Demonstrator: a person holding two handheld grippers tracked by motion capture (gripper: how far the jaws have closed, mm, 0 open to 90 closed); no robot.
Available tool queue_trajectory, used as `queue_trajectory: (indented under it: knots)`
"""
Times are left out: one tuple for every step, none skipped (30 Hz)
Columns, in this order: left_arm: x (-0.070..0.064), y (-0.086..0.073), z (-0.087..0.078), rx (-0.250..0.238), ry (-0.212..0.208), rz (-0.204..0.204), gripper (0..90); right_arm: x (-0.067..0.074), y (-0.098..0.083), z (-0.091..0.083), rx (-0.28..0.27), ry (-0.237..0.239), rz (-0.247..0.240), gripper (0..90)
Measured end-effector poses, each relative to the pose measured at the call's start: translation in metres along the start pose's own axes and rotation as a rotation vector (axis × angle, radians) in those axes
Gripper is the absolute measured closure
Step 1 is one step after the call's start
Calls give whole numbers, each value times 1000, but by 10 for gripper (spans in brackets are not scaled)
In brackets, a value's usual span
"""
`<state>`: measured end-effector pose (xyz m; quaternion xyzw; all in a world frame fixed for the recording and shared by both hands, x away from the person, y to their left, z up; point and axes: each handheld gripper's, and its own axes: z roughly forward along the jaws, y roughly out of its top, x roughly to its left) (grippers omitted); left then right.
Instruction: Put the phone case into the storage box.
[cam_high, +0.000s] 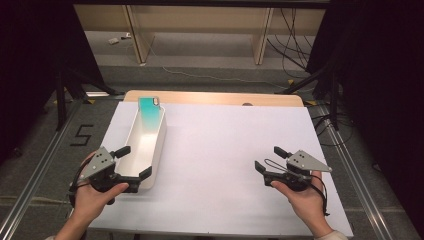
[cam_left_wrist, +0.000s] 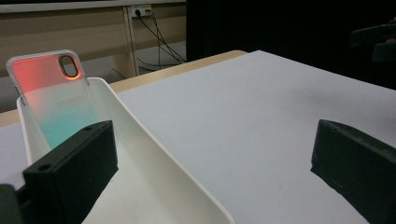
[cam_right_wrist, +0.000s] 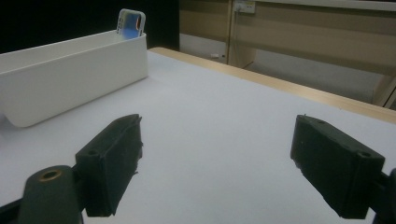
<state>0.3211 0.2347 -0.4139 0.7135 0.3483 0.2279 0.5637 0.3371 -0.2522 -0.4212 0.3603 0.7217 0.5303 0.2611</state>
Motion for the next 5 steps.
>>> queue_trajectory:
  knots:
    - [0, 0, 0, -1, 2, 3, 0, 0, 0, 0, -1, 1, 3, 175]
    - [-1, 0, 0, -3, 2, 3, 0, 0, 0, 0, -2, 1, 1, 175]
    - [-1, 0, 0, -3, 1, 4, 0, -1, 0, 0, -1, 1, 1, 176]
    - [-2, -1, 0, -5, 2, 3, 0, 0, 0, 0, -1, 11, 13, 176]
    - [-2, -1, 0, -5, 5, 1, 0, 0, -1, 0, -1, 14, 10, 176]
